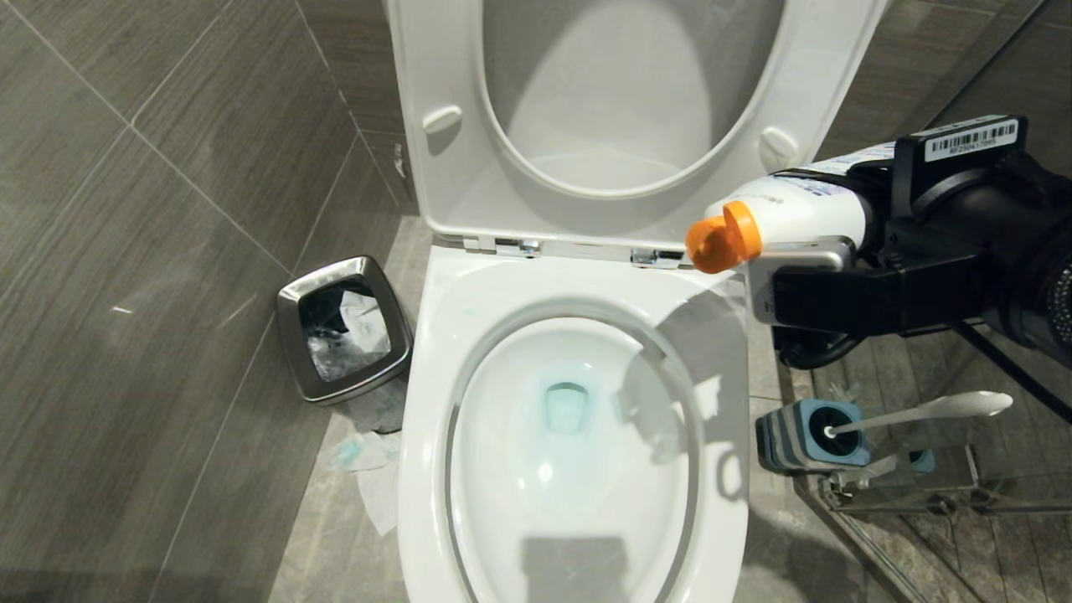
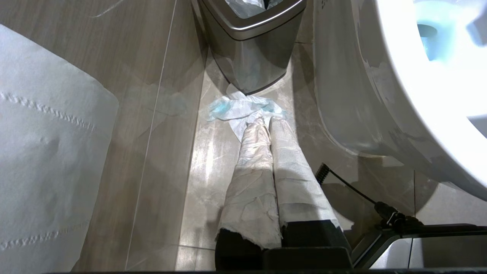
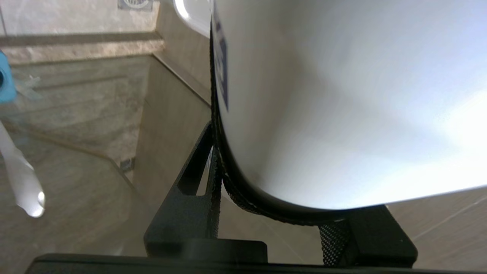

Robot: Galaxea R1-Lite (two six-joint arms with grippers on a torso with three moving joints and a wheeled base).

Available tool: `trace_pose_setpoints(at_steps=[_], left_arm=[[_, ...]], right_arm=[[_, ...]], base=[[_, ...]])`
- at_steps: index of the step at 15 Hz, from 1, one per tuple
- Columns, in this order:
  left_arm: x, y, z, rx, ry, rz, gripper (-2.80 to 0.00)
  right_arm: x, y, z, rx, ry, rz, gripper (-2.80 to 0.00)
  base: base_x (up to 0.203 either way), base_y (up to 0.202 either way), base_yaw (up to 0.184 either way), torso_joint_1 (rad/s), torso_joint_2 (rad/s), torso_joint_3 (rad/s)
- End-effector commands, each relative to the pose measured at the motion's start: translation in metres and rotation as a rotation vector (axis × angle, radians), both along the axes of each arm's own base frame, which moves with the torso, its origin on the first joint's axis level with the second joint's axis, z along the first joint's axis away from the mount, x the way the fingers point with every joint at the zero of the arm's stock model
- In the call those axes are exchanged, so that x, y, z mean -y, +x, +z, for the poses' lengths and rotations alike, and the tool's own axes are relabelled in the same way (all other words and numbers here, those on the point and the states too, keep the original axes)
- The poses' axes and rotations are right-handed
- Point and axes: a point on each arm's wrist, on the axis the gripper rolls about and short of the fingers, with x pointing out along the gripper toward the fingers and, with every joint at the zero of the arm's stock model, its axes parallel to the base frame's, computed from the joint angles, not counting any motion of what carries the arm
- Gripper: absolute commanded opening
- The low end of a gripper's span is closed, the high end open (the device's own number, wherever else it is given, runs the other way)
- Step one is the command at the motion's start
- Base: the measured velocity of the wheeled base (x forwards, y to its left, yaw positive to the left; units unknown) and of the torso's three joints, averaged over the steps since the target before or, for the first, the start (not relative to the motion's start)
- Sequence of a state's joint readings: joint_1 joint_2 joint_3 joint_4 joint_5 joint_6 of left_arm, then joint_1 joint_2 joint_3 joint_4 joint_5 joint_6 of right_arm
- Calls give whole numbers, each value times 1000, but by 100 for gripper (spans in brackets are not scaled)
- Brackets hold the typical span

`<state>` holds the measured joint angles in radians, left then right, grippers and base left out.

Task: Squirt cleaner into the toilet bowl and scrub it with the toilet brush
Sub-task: Pour in the cleaning agent

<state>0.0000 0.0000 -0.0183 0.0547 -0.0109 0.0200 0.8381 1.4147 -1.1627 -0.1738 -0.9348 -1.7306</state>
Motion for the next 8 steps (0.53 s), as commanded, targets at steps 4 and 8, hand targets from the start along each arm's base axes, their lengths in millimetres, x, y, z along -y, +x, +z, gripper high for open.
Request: trace_pose_setpoints(at_steps=[4,8], left_arm=[[0,0,0,0,0,0,-280],[0,0,0,0,0,0,-280]], right_arm=[[-3,2,9,9,-81,-32,-280],[-7,4,12,7,-134,-42,-280]], base=[[0,0,0,0,0,0],[0,0,0,0,0,0]])
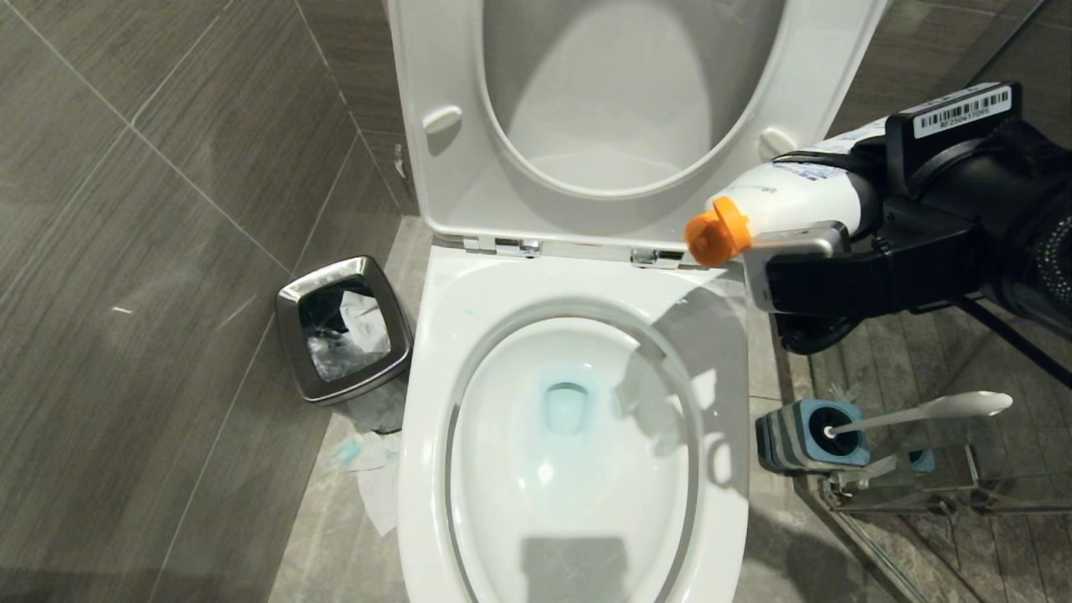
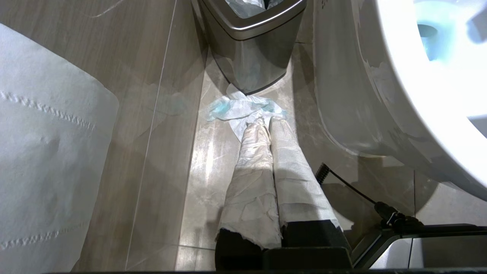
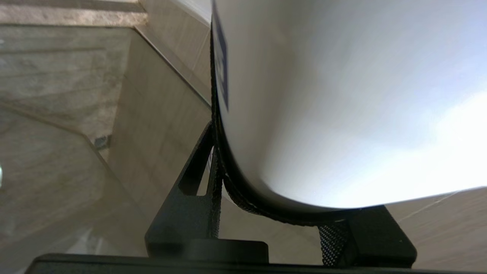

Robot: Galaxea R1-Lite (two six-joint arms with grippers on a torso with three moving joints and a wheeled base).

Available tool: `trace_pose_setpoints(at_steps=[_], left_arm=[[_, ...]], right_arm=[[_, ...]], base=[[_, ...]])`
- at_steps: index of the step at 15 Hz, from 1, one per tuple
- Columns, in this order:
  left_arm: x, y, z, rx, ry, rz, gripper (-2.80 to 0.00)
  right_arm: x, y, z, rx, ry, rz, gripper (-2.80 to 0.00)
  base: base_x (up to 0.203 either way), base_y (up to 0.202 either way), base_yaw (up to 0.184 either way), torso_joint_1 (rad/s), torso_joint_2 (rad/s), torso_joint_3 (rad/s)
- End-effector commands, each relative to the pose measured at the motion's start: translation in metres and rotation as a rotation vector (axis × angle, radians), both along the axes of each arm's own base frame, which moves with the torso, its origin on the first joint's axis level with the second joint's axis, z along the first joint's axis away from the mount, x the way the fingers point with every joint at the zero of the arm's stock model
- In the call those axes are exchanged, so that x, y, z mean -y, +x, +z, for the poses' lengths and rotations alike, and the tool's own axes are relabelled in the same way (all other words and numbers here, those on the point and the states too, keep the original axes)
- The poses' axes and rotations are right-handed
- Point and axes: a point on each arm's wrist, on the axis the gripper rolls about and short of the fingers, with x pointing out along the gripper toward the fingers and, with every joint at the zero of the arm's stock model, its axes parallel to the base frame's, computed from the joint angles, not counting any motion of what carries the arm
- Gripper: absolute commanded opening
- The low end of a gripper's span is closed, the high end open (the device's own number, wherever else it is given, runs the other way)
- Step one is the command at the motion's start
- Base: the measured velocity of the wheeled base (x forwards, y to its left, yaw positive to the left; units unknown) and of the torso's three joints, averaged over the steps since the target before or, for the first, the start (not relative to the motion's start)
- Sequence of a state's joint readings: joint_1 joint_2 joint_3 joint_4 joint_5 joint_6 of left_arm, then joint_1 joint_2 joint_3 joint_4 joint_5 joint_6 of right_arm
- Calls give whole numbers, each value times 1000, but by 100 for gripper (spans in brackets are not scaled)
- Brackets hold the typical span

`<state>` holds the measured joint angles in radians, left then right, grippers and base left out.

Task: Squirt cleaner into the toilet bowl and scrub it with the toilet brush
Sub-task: Pour in the cleaning agent

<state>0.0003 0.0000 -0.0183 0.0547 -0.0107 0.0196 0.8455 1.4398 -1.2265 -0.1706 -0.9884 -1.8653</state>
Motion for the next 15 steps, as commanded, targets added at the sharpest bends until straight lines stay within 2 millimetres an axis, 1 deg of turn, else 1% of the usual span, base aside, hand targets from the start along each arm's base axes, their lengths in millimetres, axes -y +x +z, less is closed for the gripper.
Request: trace_pose_setpoints(at_steps=[1,5,15], left_arm=[[0,0,0,0,0,1,-280],[0,0,0,0,0,1,-280],[0,0,0,0,0,0,-280]], right_arm=[[-5,0,0,-5,-38,1,-280],[-13,-5,-1,-9,-58,-14,-280],[-18,-17,16,0,-174,-57,-280]], base=[[0,0,0,0,0,0],[0,0,0,0,0,0],[0,0,0,0,0,0]])
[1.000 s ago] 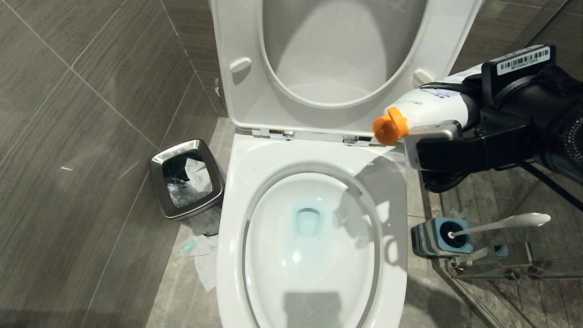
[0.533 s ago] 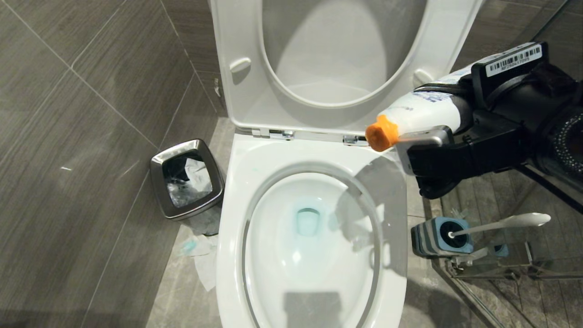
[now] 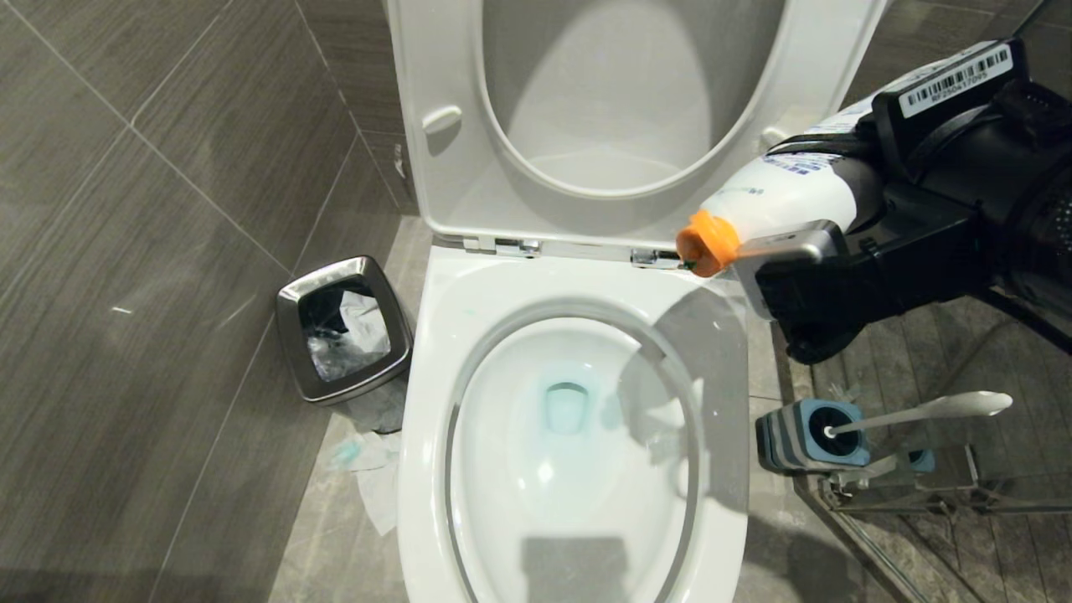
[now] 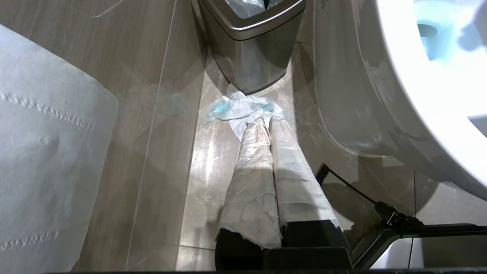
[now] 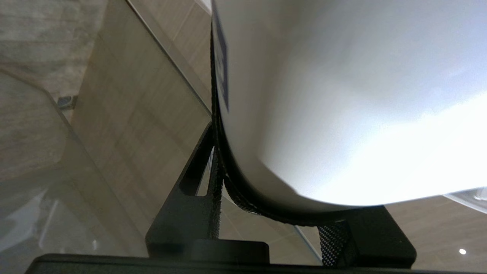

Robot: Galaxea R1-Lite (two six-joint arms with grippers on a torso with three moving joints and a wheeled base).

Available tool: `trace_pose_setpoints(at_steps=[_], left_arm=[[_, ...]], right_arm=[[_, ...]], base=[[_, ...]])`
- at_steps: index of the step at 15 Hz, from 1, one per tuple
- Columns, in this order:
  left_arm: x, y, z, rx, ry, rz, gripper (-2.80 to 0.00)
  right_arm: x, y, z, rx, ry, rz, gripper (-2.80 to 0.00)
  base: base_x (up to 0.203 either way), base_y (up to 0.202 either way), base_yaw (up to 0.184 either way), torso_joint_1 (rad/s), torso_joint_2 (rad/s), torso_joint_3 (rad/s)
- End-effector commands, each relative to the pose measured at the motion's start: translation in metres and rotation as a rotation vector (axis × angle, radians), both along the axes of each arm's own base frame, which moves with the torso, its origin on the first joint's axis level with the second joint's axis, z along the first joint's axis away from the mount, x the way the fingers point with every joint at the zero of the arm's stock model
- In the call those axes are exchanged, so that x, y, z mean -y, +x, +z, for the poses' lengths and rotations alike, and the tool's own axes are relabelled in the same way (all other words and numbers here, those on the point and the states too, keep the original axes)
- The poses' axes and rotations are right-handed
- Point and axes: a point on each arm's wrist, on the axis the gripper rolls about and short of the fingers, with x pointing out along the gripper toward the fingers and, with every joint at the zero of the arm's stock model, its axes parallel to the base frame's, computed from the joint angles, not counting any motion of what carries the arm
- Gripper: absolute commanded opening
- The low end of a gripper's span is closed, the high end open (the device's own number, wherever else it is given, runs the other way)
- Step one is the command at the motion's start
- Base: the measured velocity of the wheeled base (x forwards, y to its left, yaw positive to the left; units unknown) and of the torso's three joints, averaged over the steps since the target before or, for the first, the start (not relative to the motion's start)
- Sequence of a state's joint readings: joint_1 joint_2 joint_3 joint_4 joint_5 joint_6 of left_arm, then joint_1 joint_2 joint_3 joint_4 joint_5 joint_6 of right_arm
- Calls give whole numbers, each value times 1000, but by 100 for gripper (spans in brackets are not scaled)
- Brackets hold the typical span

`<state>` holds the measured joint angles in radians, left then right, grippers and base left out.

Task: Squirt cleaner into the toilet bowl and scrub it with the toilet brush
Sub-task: Pour in the cleaning agent

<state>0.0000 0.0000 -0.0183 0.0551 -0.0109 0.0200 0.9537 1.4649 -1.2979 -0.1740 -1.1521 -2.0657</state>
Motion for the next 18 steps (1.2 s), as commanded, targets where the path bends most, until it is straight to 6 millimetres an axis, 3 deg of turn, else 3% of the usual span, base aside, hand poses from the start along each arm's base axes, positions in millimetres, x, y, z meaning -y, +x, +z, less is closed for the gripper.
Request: trace_pose_setpoints(at_steps=[1,13,18], left_arm=[[0,0,0,0,0,0,-280],[0,0,0,0,0,0,-280],[0,0,0,0,-6,2,-280]], right_arm=[[1,-2,4,1,-22,-4,-280],[-1,-1,8,8,-22,-1,-280],[-2,-1,14,73,86,4,-280]], base=[[0,0,0,0,0,0],[0,0,0,0,0,0],[0,0,0,0,0,0]])
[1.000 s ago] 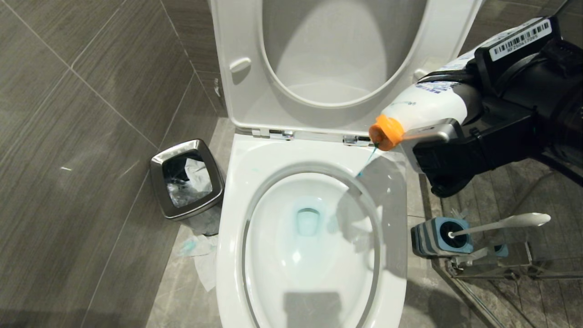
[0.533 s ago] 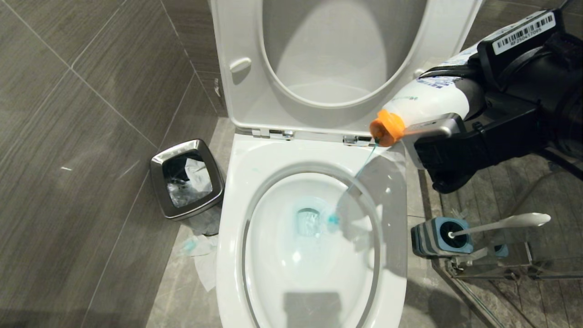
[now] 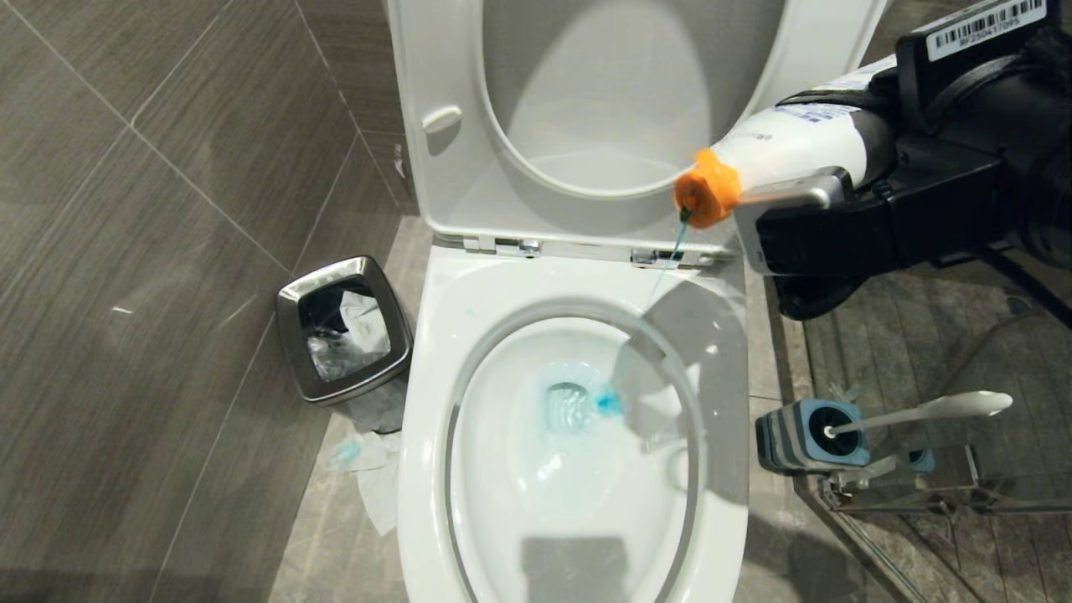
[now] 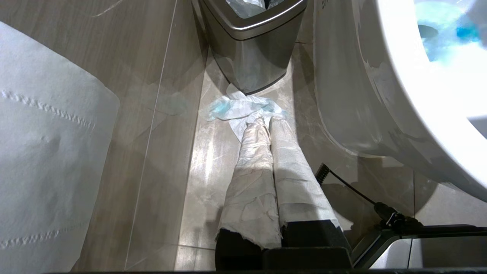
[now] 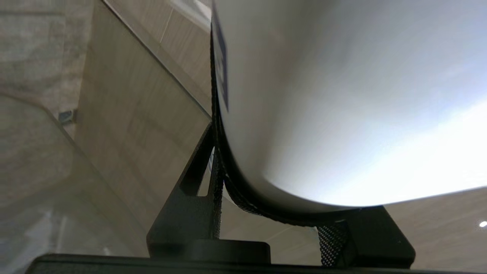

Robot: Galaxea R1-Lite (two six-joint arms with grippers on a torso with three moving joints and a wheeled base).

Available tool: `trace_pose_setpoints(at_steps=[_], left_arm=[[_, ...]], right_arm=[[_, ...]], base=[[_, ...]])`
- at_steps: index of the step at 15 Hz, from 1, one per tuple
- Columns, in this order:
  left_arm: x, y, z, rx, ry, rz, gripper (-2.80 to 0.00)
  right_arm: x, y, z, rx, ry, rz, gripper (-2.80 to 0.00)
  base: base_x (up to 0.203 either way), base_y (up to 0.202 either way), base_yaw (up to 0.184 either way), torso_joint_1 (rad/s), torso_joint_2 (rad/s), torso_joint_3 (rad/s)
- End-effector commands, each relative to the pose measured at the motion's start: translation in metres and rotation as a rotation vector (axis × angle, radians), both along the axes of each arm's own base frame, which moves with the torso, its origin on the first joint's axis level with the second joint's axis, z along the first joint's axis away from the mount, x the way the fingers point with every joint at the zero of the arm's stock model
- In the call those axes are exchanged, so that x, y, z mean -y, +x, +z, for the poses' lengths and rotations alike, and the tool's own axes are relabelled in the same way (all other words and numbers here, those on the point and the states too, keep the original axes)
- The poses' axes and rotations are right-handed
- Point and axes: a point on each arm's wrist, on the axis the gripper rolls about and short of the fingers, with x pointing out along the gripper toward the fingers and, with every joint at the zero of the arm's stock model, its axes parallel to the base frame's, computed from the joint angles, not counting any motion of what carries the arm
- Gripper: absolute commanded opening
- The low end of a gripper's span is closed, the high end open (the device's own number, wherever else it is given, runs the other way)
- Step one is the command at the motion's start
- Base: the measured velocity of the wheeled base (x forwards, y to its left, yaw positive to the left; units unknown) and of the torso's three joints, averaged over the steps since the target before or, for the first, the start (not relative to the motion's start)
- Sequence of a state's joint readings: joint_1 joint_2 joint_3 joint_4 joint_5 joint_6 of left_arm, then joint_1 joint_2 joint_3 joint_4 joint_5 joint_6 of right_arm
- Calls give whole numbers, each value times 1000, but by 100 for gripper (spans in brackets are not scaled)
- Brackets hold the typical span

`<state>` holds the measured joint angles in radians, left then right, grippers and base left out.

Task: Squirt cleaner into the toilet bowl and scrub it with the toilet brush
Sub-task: Pour in the cleaning agent

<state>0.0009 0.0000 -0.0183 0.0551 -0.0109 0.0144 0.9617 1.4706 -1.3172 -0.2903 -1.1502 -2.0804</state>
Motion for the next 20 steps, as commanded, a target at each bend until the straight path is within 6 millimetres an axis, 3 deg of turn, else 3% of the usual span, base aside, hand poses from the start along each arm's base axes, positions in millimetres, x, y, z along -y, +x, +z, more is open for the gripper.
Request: trace_pose_setpoints(at_steps=[1,8,14,20], left_arm=[[0,0,0,0,-1,-1,-280],[0,0,0,0,-1,0,-280],[0,0,0,0,-1,0,-280],[0,0,0,0,-1,-2,-280]], right_arm=[[0,0,0,7,8,-3,-280],[-3,-13,-2,35,181,56,-280],[12,-28,1,62,307,81,-280],[13,-29,0,86,461,95,-280]], base=[[0,0,0,0,0,0],[0,0,0,0,0,0],[0,0,0,0,0,0],[0,0,0,0,0,0]])
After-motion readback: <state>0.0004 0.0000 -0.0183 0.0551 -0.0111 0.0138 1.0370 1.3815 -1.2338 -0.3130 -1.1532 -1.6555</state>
